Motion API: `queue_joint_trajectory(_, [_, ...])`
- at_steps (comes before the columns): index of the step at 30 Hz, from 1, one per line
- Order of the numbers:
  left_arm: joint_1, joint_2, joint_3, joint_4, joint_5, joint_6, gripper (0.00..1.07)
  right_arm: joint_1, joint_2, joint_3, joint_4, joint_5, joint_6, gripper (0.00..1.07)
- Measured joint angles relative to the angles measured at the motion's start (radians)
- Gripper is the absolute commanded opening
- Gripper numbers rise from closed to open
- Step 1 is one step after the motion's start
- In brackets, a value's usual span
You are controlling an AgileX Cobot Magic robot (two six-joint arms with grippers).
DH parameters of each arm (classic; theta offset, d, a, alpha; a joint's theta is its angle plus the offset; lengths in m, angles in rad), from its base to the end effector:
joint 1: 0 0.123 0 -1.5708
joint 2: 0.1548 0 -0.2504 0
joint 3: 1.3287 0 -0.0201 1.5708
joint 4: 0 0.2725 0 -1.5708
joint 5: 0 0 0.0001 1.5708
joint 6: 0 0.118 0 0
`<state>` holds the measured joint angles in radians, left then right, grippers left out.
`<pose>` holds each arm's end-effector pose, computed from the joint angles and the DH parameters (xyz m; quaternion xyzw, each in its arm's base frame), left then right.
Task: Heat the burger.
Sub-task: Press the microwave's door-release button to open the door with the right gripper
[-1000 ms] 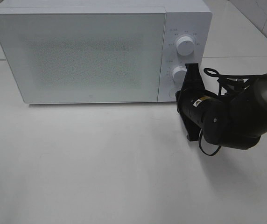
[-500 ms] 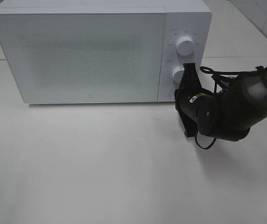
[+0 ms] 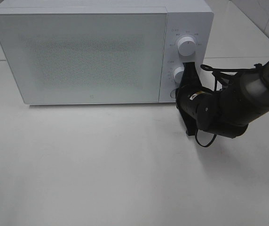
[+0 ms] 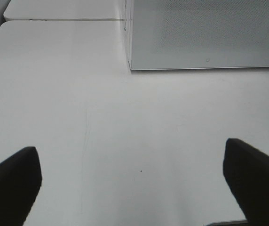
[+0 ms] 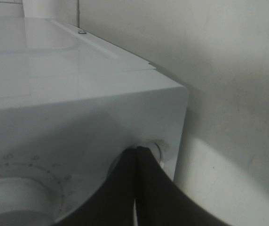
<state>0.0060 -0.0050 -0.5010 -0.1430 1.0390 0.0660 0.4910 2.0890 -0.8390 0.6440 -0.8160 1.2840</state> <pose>0.0730 -0.0141 0.2793 0.0275 0.8433 -0.0522 0.5342 0.3575 0.1327 0.0296 0.5857 0.5965 0.3822 0.3938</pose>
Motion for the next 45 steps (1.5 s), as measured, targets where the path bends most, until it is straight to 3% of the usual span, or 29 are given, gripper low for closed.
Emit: queue_joint_trajectory(45, [0.000,0.000,0.000,0.000,0.000,0.000,1.03,0.058,0.027,-0.034,0.113,-0.029,-0.055,0.01])
